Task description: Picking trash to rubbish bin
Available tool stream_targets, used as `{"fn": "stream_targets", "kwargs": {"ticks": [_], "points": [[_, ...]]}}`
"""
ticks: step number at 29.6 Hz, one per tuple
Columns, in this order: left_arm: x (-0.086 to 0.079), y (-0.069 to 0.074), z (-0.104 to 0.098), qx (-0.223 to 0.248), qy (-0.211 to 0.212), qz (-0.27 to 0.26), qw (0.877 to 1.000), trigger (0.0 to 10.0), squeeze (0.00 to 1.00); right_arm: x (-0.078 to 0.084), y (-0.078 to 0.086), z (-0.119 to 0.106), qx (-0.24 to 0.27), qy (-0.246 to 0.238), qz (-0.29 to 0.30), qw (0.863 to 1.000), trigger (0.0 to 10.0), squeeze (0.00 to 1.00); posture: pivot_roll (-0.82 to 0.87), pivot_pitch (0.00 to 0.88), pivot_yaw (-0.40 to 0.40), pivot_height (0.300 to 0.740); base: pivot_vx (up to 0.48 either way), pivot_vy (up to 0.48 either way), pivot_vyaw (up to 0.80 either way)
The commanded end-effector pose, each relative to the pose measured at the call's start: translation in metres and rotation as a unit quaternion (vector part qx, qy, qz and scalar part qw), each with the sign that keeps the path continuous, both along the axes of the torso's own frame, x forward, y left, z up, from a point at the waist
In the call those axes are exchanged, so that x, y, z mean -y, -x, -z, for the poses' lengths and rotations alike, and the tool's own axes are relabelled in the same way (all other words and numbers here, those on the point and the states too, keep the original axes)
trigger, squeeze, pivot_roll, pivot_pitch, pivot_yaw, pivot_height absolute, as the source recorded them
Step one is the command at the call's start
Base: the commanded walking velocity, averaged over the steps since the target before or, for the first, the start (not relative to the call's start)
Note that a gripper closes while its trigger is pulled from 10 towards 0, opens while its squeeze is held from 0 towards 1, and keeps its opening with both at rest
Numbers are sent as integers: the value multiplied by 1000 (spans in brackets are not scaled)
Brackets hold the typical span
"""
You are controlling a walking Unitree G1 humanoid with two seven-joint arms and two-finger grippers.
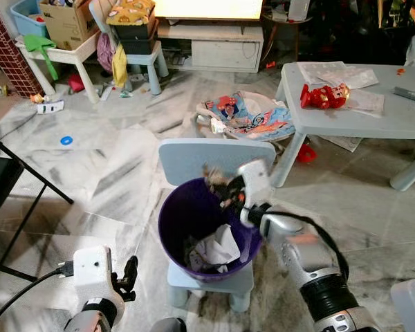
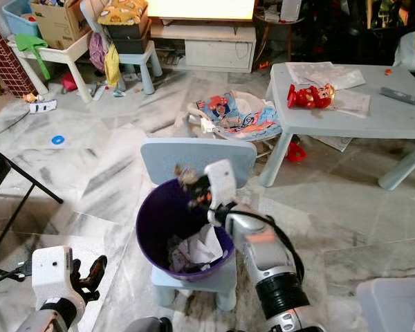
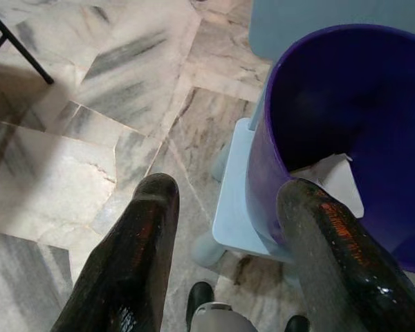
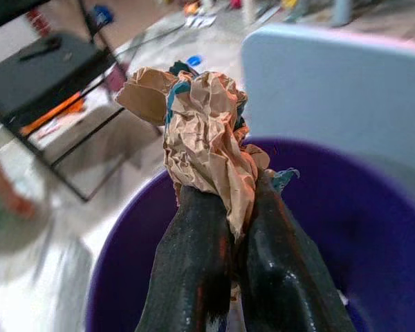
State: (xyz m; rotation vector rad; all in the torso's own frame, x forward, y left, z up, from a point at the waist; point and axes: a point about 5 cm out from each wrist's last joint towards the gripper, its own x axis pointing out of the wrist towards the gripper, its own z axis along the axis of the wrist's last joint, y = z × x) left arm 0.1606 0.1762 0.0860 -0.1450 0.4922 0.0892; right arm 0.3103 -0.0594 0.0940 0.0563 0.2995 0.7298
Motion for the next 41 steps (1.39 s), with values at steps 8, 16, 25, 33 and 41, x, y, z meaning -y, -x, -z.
{"fn": "stream_targets", "kwargs": {"ticks": [8, 16, 25, 33, 41], "points": [[0, 7, -3, -12, 4, 5, 1000, 10000, 0, -6, 8, 14, -20, 19, -32, 999, 10000, 1000, 313, 145, -43, 740, 0, 0, 0], [5, -6, -7, -3, 10, 24, 1000, 10000, 0, 2, 8, 15, -21, 23, -26, 999, 10000, 1000, 284, 148, -37, 740, 0, 0, 0], [8, -15, -10, 7, 13, 29, 999, 10000, 0, 6, 9, 16, -18, 27, -23, 999, 10000, 1000, 266, 144, -36, 740, 0, 0, 0], [10, -30, -17, 39, -5, 36, 999, 10000, 0, 16, 1, -1, 28, 10, 27, 999, 10000, 1000, 238, 125, -33, 740, 0, 0, 0], [27, -73, -43, 144, -16, 79, 986, 10000, 0, 51, 2, -52, 128, -43, 125, 983, 10000, 1000, 138, 75, -11, 740, 0, 0, 0]]}}
